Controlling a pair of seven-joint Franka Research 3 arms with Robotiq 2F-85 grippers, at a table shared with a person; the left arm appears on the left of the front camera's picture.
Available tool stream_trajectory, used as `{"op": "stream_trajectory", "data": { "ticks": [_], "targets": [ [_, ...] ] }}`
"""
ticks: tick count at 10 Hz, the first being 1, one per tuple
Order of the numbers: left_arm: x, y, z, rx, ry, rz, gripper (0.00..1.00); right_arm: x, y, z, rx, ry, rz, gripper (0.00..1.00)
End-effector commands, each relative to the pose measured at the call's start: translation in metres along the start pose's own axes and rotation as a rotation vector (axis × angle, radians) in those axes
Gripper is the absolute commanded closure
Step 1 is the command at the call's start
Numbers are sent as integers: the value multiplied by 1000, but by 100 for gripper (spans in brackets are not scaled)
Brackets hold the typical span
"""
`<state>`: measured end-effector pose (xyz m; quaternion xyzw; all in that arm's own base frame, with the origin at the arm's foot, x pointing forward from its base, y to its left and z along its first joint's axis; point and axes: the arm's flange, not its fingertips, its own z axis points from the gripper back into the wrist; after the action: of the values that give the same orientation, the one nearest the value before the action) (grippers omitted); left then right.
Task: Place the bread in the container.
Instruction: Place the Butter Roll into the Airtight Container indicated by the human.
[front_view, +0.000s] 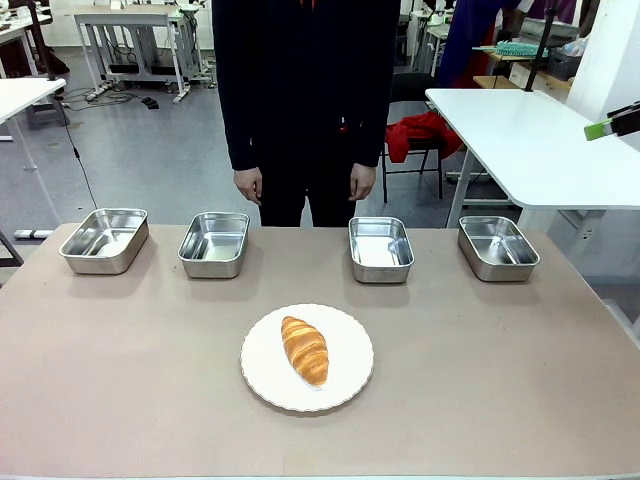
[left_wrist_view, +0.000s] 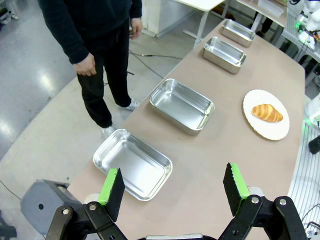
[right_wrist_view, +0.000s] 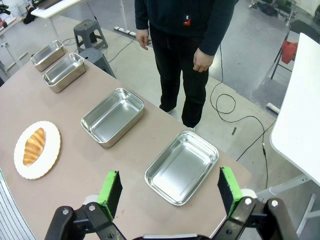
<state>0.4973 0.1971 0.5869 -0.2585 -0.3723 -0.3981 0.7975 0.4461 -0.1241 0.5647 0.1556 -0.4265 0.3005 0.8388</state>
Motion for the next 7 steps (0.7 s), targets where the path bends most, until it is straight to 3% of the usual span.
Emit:
{"op": "stream_trajectory", "data": {
  "ticks": [1, 7],
  "targets": [
    [2, -1, 1, 2, -6, -3, 0, 2, 1, 1, 2, -18, 2, 0],
    [2, -1, 1, 2, -6, -3, 0, 2, 1, 1, 2, -18, 2, 0]
  ]
}}
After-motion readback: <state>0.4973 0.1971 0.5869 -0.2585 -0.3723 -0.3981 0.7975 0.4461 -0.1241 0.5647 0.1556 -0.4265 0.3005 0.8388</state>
